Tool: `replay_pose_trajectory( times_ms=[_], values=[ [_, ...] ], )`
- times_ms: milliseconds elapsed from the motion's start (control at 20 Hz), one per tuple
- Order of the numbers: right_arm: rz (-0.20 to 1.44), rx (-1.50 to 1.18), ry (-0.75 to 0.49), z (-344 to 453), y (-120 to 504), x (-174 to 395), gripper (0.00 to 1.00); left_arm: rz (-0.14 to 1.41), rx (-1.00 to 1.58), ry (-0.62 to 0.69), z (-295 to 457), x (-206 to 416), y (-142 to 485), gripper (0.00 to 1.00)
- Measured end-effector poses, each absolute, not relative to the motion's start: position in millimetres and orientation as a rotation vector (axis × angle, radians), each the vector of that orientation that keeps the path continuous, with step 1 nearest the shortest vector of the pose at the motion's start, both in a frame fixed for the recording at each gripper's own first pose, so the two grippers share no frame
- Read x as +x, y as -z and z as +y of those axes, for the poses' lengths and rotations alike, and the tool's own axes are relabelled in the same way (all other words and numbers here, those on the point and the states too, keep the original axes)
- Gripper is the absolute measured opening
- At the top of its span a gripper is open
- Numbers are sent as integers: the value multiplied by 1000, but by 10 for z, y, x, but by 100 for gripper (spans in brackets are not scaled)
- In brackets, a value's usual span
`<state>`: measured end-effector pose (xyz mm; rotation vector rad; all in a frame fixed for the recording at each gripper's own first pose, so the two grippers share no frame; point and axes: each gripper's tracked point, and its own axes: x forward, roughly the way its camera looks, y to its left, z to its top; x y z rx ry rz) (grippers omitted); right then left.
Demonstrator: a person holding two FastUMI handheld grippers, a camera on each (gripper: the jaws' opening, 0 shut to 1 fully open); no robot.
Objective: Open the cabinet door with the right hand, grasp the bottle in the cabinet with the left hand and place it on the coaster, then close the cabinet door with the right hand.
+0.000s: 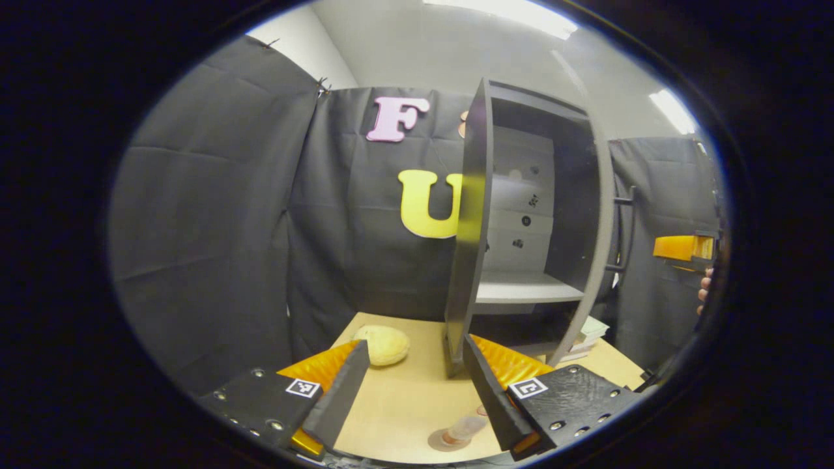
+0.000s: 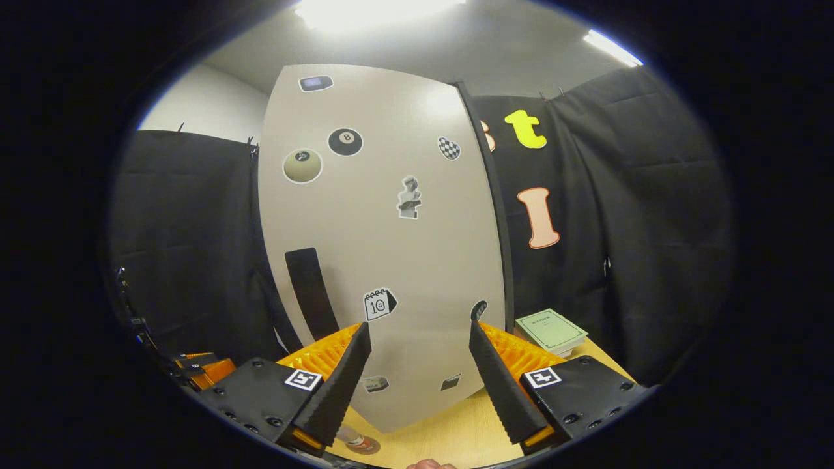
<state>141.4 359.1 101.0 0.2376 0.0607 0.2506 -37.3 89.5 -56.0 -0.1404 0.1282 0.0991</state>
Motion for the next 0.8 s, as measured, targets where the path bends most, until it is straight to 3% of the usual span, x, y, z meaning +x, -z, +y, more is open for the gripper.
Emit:
replay_pose_trajectory(
  times_ms=[500,800],
  values=[
    [-17,142,-262,3161,-1080,1634,96,26,-144,-151,579,-339,118,87],
    [-7,156,-240,2737,-906,1681,97,-16,-110,-122,4,-355,-26,87]
  ],
)
